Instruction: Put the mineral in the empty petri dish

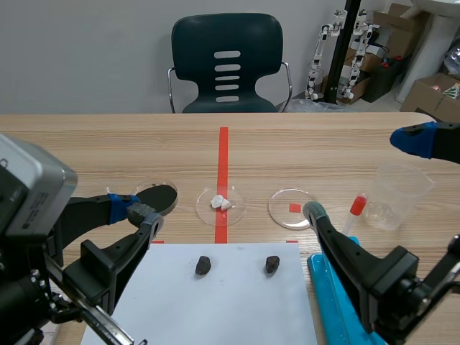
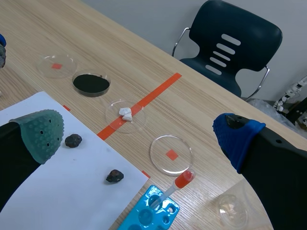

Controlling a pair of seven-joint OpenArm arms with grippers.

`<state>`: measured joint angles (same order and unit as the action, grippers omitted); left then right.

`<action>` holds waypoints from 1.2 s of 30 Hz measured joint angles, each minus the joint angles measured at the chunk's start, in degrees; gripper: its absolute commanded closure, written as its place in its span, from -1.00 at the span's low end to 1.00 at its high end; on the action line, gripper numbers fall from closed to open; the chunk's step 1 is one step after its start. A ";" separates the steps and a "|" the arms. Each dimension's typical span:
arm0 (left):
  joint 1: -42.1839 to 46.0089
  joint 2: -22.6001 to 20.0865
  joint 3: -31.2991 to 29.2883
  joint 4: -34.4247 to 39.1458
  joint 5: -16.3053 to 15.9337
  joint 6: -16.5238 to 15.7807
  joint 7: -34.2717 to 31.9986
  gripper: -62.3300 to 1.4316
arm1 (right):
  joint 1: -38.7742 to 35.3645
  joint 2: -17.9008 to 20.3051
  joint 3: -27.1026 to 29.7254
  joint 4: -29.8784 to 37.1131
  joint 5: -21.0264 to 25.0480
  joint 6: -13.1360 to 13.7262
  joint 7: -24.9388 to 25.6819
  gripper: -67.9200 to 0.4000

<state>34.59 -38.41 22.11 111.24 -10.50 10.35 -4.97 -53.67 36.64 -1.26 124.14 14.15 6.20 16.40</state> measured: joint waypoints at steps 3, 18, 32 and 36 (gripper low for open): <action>0.00 0.00 0.00 0.00 0.00 0.00 0.00 0.51 | 0.00 0.00 0.00 0.00 0.00 0.00 0.00 -1.00; -1.31 0.33 0.00 -0.15 -0.02 -0.04 11.15 0.51 | 0.00 0.00 0.00 0.00 -0.02 0.00 0.02 -1.00; -12.68 7.50 0.00 -10.62 -0.92 0.37 23.69 0.51 | 0.00 0.00 0.00 0.00 0.00 0.00 0.00 -1.00; -16.72 9.90 -0.20 -14.53 -1.62 0.57 24.02 0.51 | 0.00 0.00 0.00 0.00 -0.02 0.00 0.00 -1.00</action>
<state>17.87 -28.51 21.91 96.71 -12.12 10.92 19.05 -53.67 36.64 -1.26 124.14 14.13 6.20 16.40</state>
